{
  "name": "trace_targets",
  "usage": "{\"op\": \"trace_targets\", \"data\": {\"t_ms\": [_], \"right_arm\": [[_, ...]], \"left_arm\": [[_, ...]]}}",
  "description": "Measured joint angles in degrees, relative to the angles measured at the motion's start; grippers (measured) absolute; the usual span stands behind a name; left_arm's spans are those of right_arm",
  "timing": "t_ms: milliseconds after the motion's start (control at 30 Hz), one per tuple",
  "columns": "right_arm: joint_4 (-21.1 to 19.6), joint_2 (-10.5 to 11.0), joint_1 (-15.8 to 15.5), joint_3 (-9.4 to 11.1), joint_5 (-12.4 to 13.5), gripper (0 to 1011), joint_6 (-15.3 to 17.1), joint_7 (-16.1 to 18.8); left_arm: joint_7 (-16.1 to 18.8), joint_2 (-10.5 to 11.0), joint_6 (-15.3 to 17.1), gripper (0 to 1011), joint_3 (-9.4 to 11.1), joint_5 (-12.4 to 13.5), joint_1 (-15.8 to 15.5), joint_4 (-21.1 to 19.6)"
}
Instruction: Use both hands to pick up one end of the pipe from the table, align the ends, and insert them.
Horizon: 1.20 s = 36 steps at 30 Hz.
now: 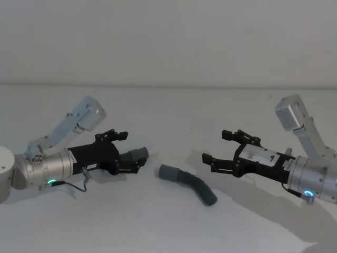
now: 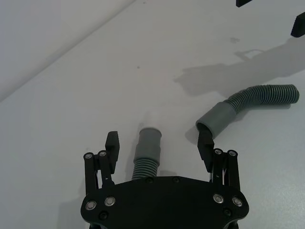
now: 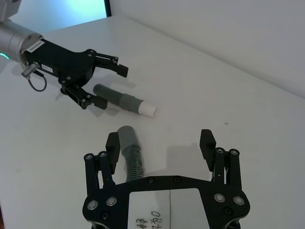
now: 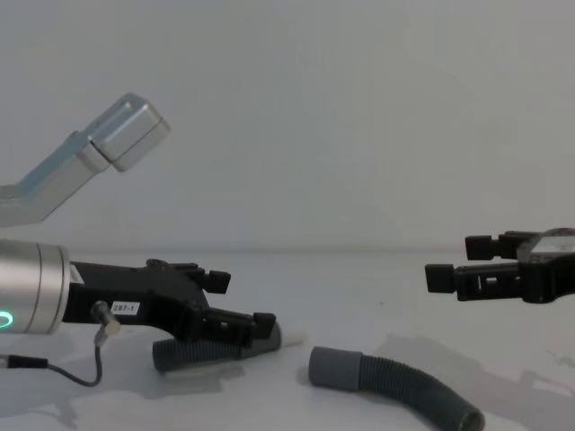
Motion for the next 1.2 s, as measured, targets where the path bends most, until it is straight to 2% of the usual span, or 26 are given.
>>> {"op": "trace_targets", "data": {"t_ms": [233, 800, 1200], "right_arm": [[-0.3, 0.0, 0.4, -0.8, 0.3, 1000, 0.3, 0.3], [-0.7, 0.2, 1.1, -2.6, 1.1, 1000, 1.3, 0.9], [-0.8, 0.6, 1.4, -3.2, 2.2, 1000, 2.8, 0.7]], "left_arm": [[0.2, 0.4, -0.1, 1001, 0.4, 0.2, 0.0, 0.0], [3.8, 0.5, -0.2, 1001, -0.3, 1.7, 0.9, 0.6], [2.7, -0.3, 1.2, 1001, -0.3, 1.1, 0.4, 2.8]]}}
